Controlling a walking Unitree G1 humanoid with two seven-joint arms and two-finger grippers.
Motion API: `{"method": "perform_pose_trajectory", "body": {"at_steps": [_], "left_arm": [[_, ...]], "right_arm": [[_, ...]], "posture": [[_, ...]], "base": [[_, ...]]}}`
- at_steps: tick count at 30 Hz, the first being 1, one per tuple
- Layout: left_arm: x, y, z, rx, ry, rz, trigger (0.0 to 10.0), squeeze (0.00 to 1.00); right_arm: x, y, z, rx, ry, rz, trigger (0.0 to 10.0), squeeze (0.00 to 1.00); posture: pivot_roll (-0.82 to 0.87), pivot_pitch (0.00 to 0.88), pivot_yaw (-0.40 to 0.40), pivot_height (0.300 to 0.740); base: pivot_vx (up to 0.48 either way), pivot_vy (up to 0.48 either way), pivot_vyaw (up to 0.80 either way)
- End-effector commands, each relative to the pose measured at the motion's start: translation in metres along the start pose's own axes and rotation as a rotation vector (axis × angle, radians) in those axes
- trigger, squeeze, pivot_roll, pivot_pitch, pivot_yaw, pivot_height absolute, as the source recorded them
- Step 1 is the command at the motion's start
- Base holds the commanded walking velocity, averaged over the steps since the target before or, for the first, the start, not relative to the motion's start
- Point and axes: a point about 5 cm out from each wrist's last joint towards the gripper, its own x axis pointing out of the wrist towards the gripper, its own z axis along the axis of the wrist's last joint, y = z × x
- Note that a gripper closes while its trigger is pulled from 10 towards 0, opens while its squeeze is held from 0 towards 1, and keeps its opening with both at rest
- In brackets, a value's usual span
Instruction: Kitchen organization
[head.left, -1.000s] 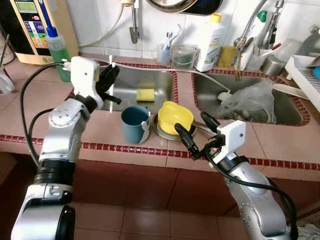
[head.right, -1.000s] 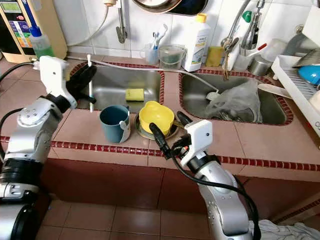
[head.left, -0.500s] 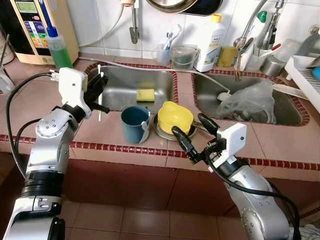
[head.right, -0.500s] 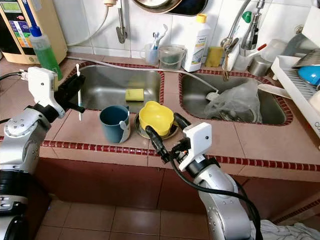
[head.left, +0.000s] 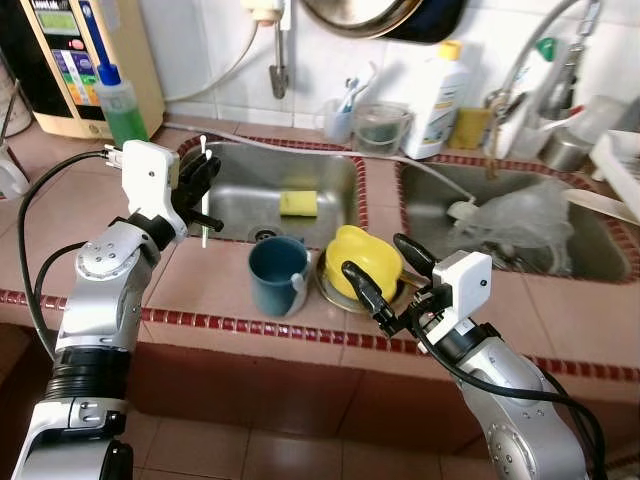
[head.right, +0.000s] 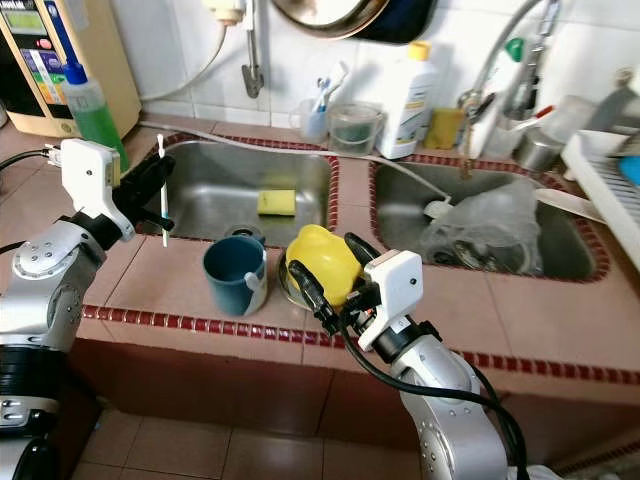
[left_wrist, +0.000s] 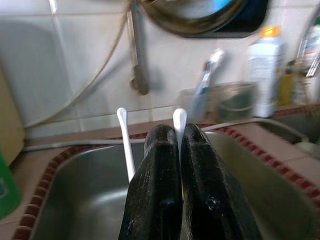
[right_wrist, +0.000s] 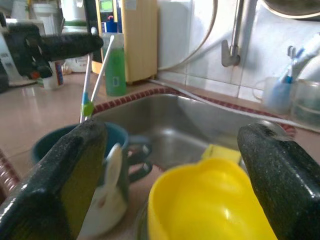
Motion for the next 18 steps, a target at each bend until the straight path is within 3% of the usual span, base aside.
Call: {"method": "perform_pose_trajectory", "body": {"at_steps": [1,7,9,18], "left_arm": [[0.0075,-0.0099,0.0077,0.005,-0.026,-0.035,10.0,0.00],[0.0086,-0.0093,0.0080,0.008,-0.024,-0.025,10.0,0.00],[0.0089,-0.0100,0.0088,-0.021,-0.039,-0.022,10.0,0.00],[0.0127,-0.0148,0.0051,0.020,-0.021,-0.047,10.0,0.00]], "right_arm": [[-0.0033,-0.0029,0.0049,-0.014,-0.008,-0.004,10.0,0.00],[-0.0035,-0.0028,0.0052,-0.015,-0.003,-0.001,10.0,0.00],[-0.0037,-0.0026,0.0053,-0.016,-0.001,0.001,10.0,0.00],[-0.0053,-0.0015,0.0064,-0.011,0.006,0.006,10.0,0.00]], "posture": [[0.03,0.000,-0.031,0.740],[0.03,0.000,-0.031,0.740],[0.02,0.000,-0.031,0.740],[0.02,0.000,-0.029,0.740]], "base": [[0.480,0.000,0.00],[0.455,0.000,0.00],[0.000,0.000,0.00],[0.000,0.000,0.00]]}}
